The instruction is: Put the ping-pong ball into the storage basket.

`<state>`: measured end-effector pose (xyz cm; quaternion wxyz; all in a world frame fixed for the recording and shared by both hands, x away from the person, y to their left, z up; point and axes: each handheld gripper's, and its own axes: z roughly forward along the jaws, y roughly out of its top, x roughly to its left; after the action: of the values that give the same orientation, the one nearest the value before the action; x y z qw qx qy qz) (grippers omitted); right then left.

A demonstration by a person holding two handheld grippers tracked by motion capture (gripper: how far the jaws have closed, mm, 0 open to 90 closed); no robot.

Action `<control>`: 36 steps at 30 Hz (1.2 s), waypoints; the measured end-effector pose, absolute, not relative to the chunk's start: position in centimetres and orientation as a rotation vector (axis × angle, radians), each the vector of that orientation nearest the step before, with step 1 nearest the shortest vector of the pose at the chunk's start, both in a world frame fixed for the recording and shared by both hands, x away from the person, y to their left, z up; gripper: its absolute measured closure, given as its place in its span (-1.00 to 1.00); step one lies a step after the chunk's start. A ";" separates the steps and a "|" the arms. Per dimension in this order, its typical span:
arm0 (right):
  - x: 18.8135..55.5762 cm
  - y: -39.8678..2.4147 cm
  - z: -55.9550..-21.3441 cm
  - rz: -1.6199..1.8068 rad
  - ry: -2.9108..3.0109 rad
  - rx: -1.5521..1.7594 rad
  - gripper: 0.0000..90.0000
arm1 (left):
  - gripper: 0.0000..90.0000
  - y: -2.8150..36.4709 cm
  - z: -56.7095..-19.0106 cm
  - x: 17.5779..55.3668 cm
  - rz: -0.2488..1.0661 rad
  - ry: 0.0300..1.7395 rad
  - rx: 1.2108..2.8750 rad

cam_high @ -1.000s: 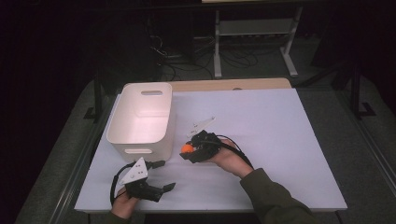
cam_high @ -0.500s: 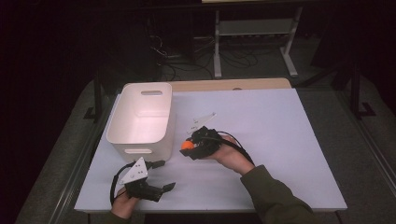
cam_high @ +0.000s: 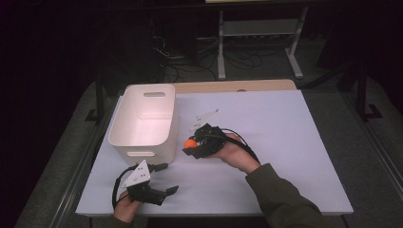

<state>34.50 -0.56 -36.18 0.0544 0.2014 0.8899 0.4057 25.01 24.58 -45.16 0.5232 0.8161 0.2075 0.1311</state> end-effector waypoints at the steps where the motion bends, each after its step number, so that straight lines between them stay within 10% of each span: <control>1: 34.5 -0.6 -36.1 1.230 2.704 0.611 0.11 | -0.68 24.6 -45.2 25.0 0.313 0.498 1.953; 36: 36.0 -0.5 -32.1 1.264 2.677 0.599 0.11 | -0.68 24.6 -45.2 25.0 0.313 0.501 1.952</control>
<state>35.95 -0.46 -32.10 0.0605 0.1979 0.8847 0.4176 25.04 24.58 -45.17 0.5237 0.8154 0.2092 0.1306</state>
